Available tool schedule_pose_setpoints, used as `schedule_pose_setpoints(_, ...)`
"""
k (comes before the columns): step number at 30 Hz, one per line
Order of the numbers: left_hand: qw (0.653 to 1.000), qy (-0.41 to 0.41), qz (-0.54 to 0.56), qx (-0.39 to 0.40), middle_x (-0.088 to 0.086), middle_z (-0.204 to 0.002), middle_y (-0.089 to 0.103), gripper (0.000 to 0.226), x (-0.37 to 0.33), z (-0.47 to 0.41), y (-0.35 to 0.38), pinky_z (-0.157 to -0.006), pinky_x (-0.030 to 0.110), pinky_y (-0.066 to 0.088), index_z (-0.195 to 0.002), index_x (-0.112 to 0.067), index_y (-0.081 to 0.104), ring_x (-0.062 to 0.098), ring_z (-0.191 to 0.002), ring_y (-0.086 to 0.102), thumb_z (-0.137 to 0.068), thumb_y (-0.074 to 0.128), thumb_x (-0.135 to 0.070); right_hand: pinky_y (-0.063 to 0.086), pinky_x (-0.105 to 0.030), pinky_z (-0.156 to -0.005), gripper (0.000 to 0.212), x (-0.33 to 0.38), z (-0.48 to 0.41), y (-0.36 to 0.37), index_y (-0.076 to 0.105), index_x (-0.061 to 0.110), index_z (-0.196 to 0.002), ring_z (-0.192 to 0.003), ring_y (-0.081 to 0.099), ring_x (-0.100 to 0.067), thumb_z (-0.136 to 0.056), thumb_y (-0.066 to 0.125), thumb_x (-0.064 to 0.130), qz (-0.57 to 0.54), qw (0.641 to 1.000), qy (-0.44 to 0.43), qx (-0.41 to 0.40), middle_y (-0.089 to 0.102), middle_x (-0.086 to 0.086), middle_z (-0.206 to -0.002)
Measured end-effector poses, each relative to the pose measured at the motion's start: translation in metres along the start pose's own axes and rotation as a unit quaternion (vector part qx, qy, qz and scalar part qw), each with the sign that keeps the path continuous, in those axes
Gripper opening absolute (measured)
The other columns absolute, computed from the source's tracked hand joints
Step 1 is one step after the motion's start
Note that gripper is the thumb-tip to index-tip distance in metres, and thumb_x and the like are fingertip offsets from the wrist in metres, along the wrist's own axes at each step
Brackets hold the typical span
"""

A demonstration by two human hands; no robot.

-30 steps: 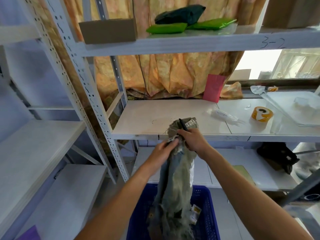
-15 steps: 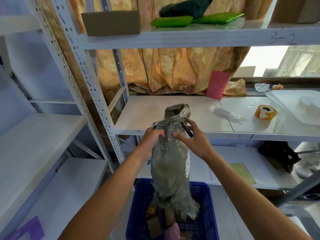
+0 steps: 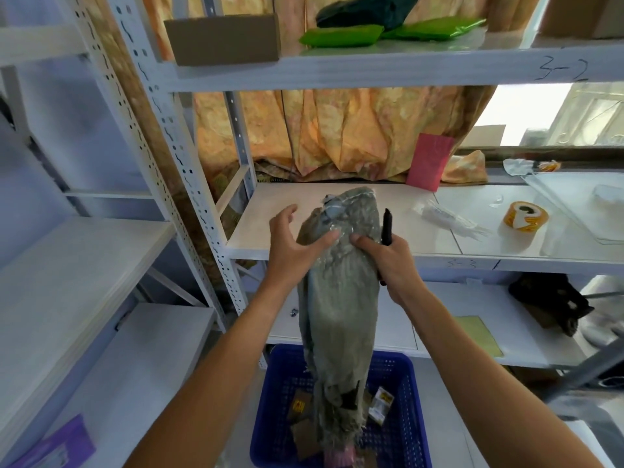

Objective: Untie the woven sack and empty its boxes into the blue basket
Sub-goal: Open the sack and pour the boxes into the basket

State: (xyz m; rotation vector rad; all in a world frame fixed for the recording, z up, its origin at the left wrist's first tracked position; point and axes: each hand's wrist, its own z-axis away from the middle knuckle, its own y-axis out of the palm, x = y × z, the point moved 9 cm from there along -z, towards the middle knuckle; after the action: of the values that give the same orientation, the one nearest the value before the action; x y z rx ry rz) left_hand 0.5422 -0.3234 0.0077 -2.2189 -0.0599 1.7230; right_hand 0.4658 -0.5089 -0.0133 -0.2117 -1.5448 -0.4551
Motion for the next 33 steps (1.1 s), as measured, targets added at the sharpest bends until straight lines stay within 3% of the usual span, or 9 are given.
schedule_pose_setpoints(2, 0.992, -0.101, 0.041, 0.062, -0.004, -0.147, 0.041, 0.112, 0.029, 0.013, 0.010, -0.111, 0.034, 0.041, -0.151, -0.030, 0.029, 0.012, -0.135, 0.043, -0.061, 0.082, -0.070, 0.061, -0.032, -0.072, 0.028, 0.008, -0.002, -0.003, 0.073, 0.004, -0.105, -0.087, 0.076, -0.024, -0.083, 0.079, 0.020, -0.020, 1.000, 0.011, 0.002, 0.079, -0.007, -0.095)
schedule_pose_setpoints(6, 0.951, -0.197, 0.118, 0.208, -0.014, -0.107, 0.068, 0.034, 0.056, 0.047, 0.047, -0.090, 0.025, 0.054, -0.110, -0.035, 0.059, 0.004, -0.101, 0.065, -0.081, 0.077, -0.040, 0.061, -0.030, -0.067, 0.027, 0.021, -0.007, -0.007, 0.073, 0.004, -0.105, -0.085, 0.076, -0.021, -0.084, 0.078, 0.019, -0.058, 0.998, 0.001, -0.035, 0.079, -0.006, -0.094)
schedule_pose_setpoints(8, 0.946, -0.194, 0.099, 0.239, -0.013, -0.100, 0.074, 0.027, 0.065, 0.056, 0.061, -0.080, 0.021, 0.055, -0.103, -0.033, 0.065, 0.004, -0.093, 0.070, -0.082, 0.082, -0.027, 0.061, -0.034, -0.072, 0.032, 0.019, -0.011, -0.010, 0.072, 0.003, -0.107, -0.088, 0.076, -0.025, -0.083, 0.079, 0.022, -0.097, 0.993, 0.017, -0.062, 0.078, -0.010, -0.096)
schedule_pose_setpoints(11, 0.957, -0.187, 0.099, 0.198, -0.006, -0.102, 0.078, 0.021, 0.070, 0.047, 0.062, -0.087, 0.029, 0.057, -0.101, -0.028, 0.072, 0.011, -0.096, 0.073, -0.083, 0.082, -0.024, 0.061, -0.036, -0.076, 0.045, 0.011, -0.012, -0.016, 0.072, 0.004, -0.109, -0.089, 0.076, -0.024, -0.083, 0.078, 0.040, -0.098, 0.993, 0.035, -0.053, 0.078, -0.010, -0.097)
schedule_pose_setpoints(16, 0.952, -0.221, 0.190, 0.091, 0.003, -0.100, 0.079, 0.034, 0.072, 0.022, 0.044, -0.090, 0.036, 0.058, -0.113, -0.012, 0.072, 0.020, -0.095, 0.075, -0.083, 0.082, -0.024, 0.052, -0.024, -0.065, 0.068, -0.020, 0.014, -0.021, 0.061, 0.018, -0.119, -0.083, 0.067, -0.012, -0.075, 0.070, 0.068, 0.164, 0.986, 0.020, 0.002, 0.069, -0.001, -0.100)
schedule_pose_setpoints(23, 0.927, -0.308, 0.204, 0.063, 0.014, -0.103, 0.077, 0.060, 0.091, 0.021, 0.041, -0.094, 0.047, 0.057, -0.116, -0.009, 0.070, 0.031, -0.099, 0.073, -0.072, 0.081, -0.048, 0.041, -0.011, -0.045, 0.070, -0.048, 0.026, -0.027, 0.036, 0.029, -0.150, -0.061, 0.056, 0.002, -0.091, 0.072, 0.027, 0.186, 0.981, 0.017, 0.045, 0.058, 0.004, -0.098)
schedule_pose_setpoints(27, 0.925, -0.316, 0.176, 0.115, 0.021, -0.106, 0.075, 0.045, 0.097, 0.030, 0.050, -0.095, 0.047, 0.056, -0.117, 0.000, 0.067, 0.033, -0.100, 0.073, -0.083, 0.079, -0.027, 0.045, -0.016, -0.043, 0.054, -0.045, 0.030, -0.019, 0.050, 0.028, -0.136, -0.045, 0.055, 0.005, -0.090, 0.068, 0.006, 0.217, 0.968, 0.046, 0.121, 0.056, 0.007, -0.081)
schedule_pose_setpoints(30, 0.951, -0.284, 0.073, 0.095, 0.012, -0.119, 0.070, 0.074, 0.096, 0.030, 0.041, -0.095, 0.042, 0.057, -0.129, 0.001, 0.056, 0.027, -0.105, 0.069, -0.073, 0.087, -0.036, 0.056, -0.039, -0.063, 0.003, -0.047, 0.024, -0.026, 0.068, 0.011, -0.082, -0.059, 0.059, -0.012, -0.083, 0.070, 0.012, 0.404, 0.908, 0.019, 0.109, 0.063, -0.003, -0.069)
schedule_pose_setpoints(33, 0.947, -0.230, -0.015, 0.224, -0.008, -0.134, 0.048, 0.101, 0.086, 0.040, 0.053, -0.102, 0.036, 0.049, -0.151, -0.018, 0.035, 0.020, -0.125, 0.054, -0.070, 0.087, -0.051, 0.042, -0.036, -0.055, 0.022, -0.047, 0.019, -0.033, 0.060, 0.007, -0.070, -0.057, 0.049, -0.016, -0.083, 0.067, 0.024, 0.459, 0.884, -0.008, 0.084, 0.056, -0.003, -0.062)
